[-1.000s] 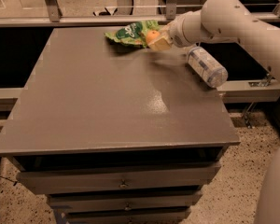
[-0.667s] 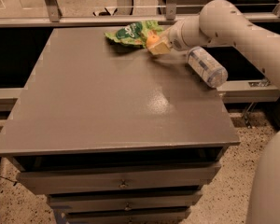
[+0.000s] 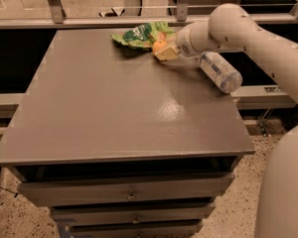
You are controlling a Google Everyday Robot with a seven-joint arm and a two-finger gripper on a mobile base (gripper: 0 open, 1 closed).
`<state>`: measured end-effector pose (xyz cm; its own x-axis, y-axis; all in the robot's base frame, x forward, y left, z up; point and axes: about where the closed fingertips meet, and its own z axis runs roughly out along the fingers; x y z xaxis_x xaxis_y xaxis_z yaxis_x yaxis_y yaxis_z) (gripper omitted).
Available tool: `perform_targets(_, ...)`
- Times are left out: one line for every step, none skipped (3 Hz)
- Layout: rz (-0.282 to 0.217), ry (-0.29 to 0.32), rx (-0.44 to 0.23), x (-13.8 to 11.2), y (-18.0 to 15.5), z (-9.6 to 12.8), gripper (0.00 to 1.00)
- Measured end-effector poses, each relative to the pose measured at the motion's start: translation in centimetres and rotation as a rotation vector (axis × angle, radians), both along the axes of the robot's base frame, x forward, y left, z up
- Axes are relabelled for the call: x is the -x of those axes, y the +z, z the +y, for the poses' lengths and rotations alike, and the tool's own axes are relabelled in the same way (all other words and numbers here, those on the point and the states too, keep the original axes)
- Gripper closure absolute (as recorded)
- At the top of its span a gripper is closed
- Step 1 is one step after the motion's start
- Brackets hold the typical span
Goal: Move orange near green rice chip bag
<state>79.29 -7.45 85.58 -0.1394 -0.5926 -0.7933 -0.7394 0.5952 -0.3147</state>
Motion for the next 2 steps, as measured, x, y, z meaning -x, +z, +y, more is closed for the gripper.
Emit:
perform_targets(0.010, 0.006, -0.013, -0.17, -0.28, 0.53, 0.59)
perform_targets(0.011, 0.007, -0.016, -0.18, -0.31, 0.65, 0.36)
